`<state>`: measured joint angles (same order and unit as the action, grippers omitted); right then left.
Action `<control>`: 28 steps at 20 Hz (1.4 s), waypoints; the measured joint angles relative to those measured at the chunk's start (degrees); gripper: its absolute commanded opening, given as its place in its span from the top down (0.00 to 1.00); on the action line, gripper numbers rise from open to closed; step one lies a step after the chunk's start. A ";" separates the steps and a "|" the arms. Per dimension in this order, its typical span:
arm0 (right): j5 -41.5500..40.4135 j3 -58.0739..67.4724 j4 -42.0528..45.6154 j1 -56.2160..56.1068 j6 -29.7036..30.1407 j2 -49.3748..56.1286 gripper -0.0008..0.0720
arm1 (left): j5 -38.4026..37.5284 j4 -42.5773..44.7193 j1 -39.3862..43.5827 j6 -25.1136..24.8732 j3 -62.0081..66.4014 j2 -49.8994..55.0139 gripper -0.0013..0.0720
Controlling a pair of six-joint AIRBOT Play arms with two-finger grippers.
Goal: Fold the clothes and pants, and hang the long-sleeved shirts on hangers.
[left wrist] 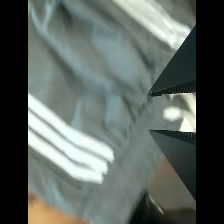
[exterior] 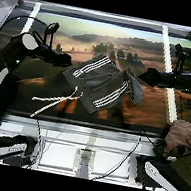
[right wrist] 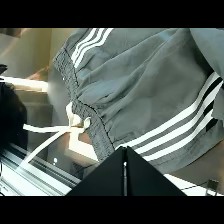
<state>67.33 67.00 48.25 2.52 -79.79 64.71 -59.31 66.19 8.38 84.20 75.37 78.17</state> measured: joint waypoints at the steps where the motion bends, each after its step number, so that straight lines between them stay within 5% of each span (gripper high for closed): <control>1: -0.68 0.04 -0.07 0.00 0.00 0.00 0.98 | -0.20 1.75 -0.66 2.10 0.00 0.68 0.64; 3: -1.44 0.24 -0.22 0.00 -0.09 0.00 0.97 | -1.31 3.89 -2.19 4.74 -0.04 2.03 0.64; 4: -1.66 0.28 -0.42 0.00 -0.33 0.00 0.76 | -2.08 4.52 -3.10 5.84 -0.07 2.64 0.64; 5: -1.92 0.37 -0.66 0.00 -0.81 0.00 0.40 | -2.67 5.18 -4.17 6.29 -0.09 3.30 0.64; 6: -1.90 0.42 -1.25 0.00 -1.44 0.07 0.34 | -3.34 5.31 -5.22 6.99 -0.11 3.87 0.64; 16: 4.09 2.62 -9.84 0.00 -3.39 6.01 0.31 | -11.43 -5.70 -13.64 4.22 -0.11 11.89 0.58; 19: 4.35 5.14 -11.28 0.00 -3.50 7.45 0.07 | -11.72 -8.17 -13.79 4.04 -0.11 14.95 0.58; 28: 1.22 9.35 -12.33 0.00 -3.58 8.41 0.06 | -6.25 -16.06 -12.96 3.45 -0.11 21.11 0.58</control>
<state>68.55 76.36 35.92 2.52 -83.37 73.12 -65.56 50.13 -4.58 87.66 75.26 99.29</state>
